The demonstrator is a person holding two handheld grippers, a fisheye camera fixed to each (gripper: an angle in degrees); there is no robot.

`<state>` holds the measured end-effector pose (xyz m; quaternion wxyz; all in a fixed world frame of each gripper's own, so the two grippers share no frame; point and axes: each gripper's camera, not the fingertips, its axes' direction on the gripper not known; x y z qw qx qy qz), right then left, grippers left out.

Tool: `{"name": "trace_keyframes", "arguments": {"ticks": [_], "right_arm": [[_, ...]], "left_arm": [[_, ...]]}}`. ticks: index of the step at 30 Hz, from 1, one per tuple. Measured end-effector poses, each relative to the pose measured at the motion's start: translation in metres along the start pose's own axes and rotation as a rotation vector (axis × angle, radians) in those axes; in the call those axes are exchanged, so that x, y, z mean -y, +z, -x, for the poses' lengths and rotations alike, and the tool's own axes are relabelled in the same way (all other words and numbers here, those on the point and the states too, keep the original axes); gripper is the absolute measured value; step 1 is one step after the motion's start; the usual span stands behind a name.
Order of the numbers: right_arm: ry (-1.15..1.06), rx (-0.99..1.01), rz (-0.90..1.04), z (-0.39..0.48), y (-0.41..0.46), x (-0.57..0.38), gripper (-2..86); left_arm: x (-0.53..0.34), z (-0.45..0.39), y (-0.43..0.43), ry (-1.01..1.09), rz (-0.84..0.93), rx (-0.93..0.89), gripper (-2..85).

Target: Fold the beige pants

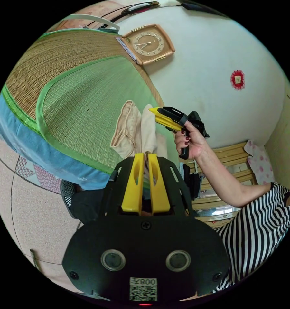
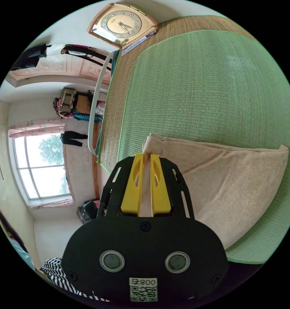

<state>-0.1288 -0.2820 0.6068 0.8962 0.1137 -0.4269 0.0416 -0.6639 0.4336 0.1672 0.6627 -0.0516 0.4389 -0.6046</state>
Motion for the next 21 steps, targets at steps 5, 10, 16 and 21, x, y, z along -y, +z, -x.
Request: {"name": "trace_keyframes", "arguments": {"ticks": [5, 10, 16, 21], "right_arm": [[-0.011, -0.008, 0.031, 0.003, 0.043, 0.013, 4.5], [-0.045, -0.005, 0.062, 0.007, 0.081, 0.02, 2.2], [-0.274, -0.103, 0.06, 0.044, 0.094, 0.01, 0.3], [-0.386, -0.308, 0.08, 0.064, 0.131, 0.02, 0.1]], "left_arm": [[0.006, 0.002, -0.024, -0.042, -0.018, 0.006, 2.2], [0.007, 0.003, -0.038, -0.09, -0.021, 0.027, 1.7], [-0.005, -0.028, -0.064, -0.013, -0.107, 0.089, 0.5], [-0.004, -0.069, -0.049, 0.165, -0.031, 0.149, 0.3]]}}
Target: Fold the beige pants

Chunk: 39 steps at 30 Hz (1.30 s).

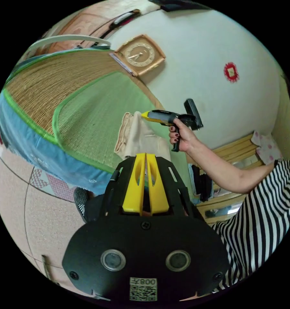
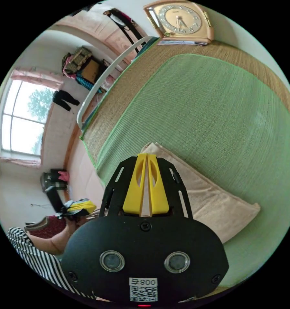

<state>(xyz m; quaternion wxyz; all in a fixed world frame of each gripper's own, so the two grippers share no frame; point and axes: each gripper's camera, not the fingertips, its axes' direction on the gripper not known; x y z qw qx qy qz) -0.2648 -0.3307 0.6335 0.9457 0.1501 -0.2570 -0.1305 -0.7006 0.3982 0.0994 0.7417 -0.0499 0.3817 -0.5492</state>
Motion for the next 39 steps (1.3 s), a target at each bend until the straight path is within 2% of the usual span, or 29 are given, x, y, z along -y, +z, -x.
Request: {"name": "trace_keyframes", "arguments": {"ticks": [4, 10, 15, 18, 23, 26, 28, 31, 34, 39], "right_arm": [[-0.049, -0.048, 0.053, 0.018, 0.037, 0.015, 0.0], [-0.204, -0.171, 0.088, 0.053, 0.057, 0.017, 0.1], [-0.23, -0.185, 0.058, 0.057, 0.036, 0.005, 0.1], [-0.205, -0.166, 0.085, 0.038, 0.034, -0.011, 0.1], [-0.122, -0.202, 0.011, -0.002, -0.025, -0.061, 0.1], [-0.019, -0.318, 0.006, -0.053, -0.054, -0.097, 0.1], [0.092, -0.305, 0.03, -0.103, -0.059, -0.113, 0.1], [0.164, -0.206, 0.086, -0.141, -0.045, -0.118, 0.1], [0.134, -0.211, 0.075, -0.14, -0.056, -0.119, 0.1], [0.047, -0.102, 0.017, -0.111, -0.092, -0.163, 0.1]], "left_arm": [[0.006, -0.017, 0.037, 0.024, 0.143, 0.222, 0.2], [-0.006, -0.034, 0.053, 0.025, 0.159, 0.226, 0.2], [-0.017, -0.073, 0.064, 0.127, 0.141, 0.254, 0.3], [-0.023, -0.082, 0.098, 0.168, 0.277, 0.346, 0.2], [-0.036, -0.111, 0.107, 0.198, 0.214, 0.347, 0.2], [-0.044, -0.122, 0.126, 0.214, 0.258, 0.407, 0.2], [-0.049, -0.121, 0.146, 0.213, 0.321, 0.44, 0.2], [-0.053, -0.128, 0.158, 0.209, 0.325, 0.437, 0.1], [-0.06, -0.146, 0.167, 0.227, 0.327, 0.479, 0.1], [-0.075, -0.19, 0.195, 0.32, 0.348, 0.338, 0.1]]}}
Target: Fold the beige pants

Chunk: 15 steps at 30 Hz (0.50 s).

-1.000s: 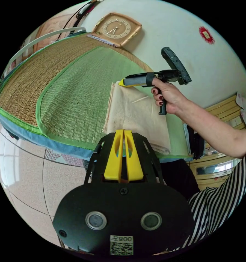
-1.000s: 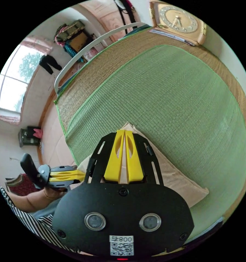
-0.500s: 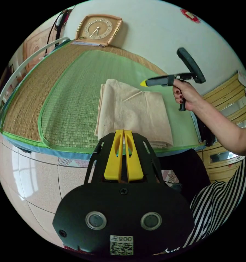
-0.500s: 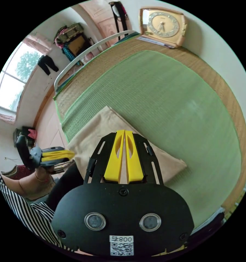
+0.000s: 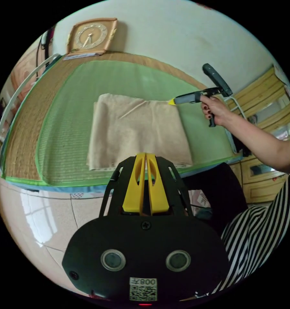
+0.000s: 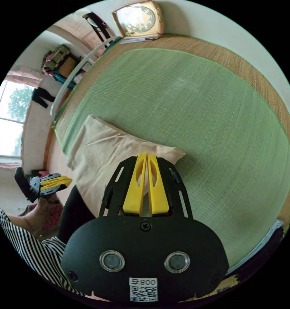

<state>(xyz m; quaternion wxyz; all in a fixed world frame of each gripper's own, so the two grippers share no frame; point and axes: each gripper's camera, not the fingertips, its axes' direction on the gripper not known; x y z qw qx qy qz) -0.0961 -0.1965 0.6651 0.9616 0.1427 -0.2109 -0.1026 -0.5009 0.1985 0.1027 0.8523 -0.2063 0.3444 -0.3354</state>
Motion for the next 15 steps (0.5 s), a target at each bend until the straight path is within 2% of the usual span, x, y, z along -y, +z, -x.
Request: {"name": "trace_keyframes", "arguments": {"ticks": [4, 6, 12, 15], "right_arm": [[-0.112, 0.117, 0.095, 0.043, 0.014, -0.076, 0.1], [-0.13, 0.088, 0.164, 0.052, 0.033, -0.103, 0.1], [-0.096, 0.152, 0.072, 0.05, -0.004, -0.136, 0.1], [-0.12, 0.117, 0.132, 0.053, 0.003, -0.157, 0.1]], "left_arm": [[0.01, -0.03, 0.04, 0.052, 0.108, 0.029, 0.1], [0.012, -0.034, 0.054, 0.048, 0.143, 0.048, 0.1], [0.012, -0.053, 0.057, 0.077, 0.107, 0.015, 0.1], [0.011, -0.064, 0.075, 0.112, 0.161, 0.01, 0.2]]}}
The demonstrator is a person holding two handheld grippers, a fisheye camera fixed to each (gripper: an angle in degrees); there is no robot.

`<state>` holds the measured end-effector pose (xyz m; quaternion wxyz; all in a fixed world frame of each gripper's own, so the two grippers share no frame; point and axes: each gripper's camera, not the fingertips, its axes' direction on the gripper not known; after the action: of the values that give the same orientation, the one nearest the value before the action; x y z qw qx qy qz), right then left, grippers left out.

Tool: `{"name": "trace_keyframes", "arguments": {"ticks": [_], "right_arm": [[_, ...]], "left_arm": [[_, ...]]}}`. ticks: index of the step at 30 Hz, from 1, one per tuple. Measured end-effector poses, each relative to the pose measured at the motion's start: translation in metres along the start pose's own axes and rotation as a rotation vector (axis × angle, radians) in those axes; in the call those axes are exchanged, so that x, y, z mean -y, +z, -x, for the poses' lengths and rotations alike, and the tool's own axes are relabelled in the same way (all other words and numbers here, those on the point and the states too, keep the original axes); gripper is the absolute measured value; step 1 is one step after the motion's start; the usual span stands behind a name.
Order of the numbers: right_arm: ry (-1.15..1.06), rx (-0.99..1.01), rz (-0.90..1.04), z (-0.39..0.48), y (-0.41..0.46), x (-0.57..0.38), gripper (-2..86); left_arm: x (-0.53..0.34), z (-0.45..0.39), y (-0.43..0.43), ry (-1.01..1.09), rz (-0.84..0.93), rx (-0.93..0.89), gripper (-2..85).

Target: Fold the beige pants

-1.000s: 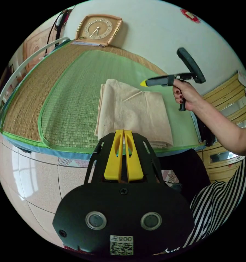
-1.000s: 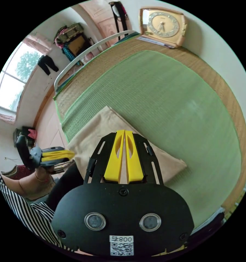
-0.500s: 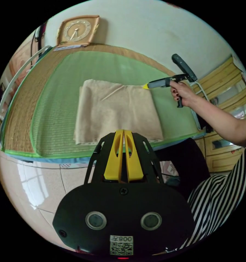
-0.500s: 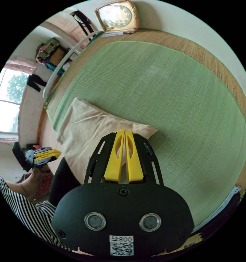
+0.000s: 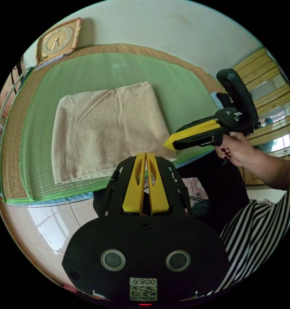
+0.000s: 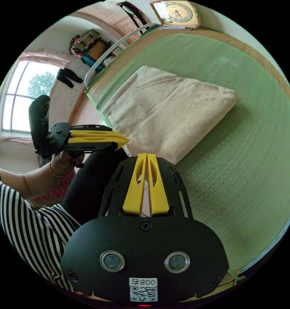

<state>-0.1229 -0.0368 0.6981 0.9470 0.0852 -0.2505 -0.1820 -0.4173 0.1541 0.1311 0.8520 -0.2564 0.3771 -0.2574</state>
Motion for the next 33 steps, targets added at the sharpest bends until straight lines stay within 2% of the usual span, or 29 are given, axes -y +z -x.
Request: {"name": "trace_keyframes", "arguments": {"ticks": [1, 5, 8, 11, 15, 17, 23, 28, 33], "right_arm": [[0.018, -0.004, 0.029, -0.005, 0.01, -0.007, 0.1], [0.043, 0.03, -0.052, -0.02, -0.023, -0.016, 0.1], [0.082, -0.035, -0.158, -0.05, -0.067, -0.005, 0.1], [0.185, -0.083, -0.279, -0.102, -0.107, 0.016, 0.2], [0.251, -0.041, -0.131, -0.16, -0.091, 0.05, 0.3], [0.252, -0.034, -0.152, -0.163, -0.099, 0.043, 0.4], [0.225, 0.165, -0.179, -0.173, -0.118, -0.034, 1.7], [0.311, 0.446, -0.095, -0.187, -0.092, -0.106, 6.3], [0.408, 0.593, -0.117, -0.199, -0.078, -0.132, 8.4]], "left_arm": [[0.002, -0.001, 0.01, 0.001, 0.029, 0.012, 0.2], [0.005, 0.001, 0.008, -0.014, -0.006, -0.038, 0.1], [0.008, -0.007, 0.015, 0.042, 0.008, -0.073, 0.1], [0.012, -0.011, 0.034, 0.062, 0.083, -0.021, 0.1], [0.014, 0.001, 0.037, 0.049, 0.082, -0.048, 0.2], [0.012, 0.013, 0.032, 0.024, 0.07, -0.091, 0.2], [0.001, 0.041, 0.032, -0.07, 0.086, -0.241, 0.6], [-0.002, 0.072, 0.046, -0.22, 0.096, -0.45, 2.2], [-0.005, 0.103, 0.048, -0.302, 0.055, -0.488, 3.3]]}}
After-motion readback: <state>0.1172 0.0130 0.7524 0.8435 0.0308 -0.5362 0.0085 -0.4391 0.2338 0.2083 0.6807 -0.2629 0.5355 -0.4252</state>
